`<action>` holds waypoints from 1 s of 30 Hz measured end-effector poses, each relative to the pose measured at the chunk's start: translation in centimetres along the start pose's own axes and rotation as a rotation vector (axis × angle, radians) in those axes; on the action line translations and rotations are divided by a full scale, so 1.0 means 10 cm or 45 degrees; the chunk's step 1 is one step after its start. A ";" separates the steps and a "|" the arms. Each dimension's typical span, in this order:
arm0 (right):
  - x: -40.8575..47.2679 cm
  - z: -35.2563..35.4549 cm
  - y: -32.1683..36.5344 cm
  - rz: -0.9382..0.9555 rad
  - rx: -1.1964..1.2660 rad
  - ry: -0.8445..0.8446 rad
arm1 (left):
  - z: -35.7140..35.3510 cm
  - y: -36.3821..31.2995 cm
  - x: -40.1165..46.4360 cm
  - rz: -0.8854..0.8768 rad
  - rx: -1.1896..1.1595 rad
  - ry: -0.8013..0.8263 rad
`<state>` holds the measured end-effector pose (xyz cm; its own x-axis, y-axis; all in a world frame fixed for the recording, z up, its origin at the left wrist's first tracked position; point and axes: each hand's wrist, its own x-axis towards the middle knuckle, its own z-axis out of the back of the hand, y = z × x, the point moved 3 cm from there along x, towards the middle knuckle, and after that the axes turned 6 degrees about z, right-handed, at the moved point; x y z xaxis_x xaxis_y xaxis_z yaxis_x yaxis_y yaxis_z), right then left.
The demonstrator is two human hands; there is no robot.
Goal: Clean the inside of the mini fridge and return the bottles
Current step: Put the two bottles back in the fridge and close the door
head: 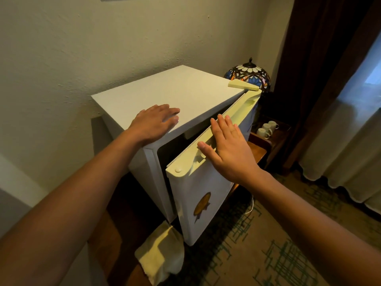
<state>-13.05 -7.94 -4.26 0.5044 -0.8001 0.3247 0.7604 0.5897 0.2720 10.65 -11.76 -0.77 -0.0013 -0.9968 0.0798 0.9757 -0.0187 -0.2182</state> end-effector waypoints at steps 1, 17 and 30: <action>0.02 -0.02 0.01 0.010 -0.001 -0.007 | -0.01 0.02 0.01 0.001 -0.009 0.011; 0.34 -0.22 0.05 0.087 -0.029 -0.052 | 0.00 -0.03 0.03 0.063 0.030 -0.019; 0.33 -0.24 0.03 0.088 -0.003 -0.090 | 0.04 -0.01 -0.05 0.149 -0.225 -0.205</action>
<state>-10.21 -10.63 -5.29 0.5258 -0.7475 0.4060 0.7257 0.6431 0.2443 10.63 -11.21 -0.41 0.1579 -0.9680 0.1950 0.9138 0.0685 -0.4004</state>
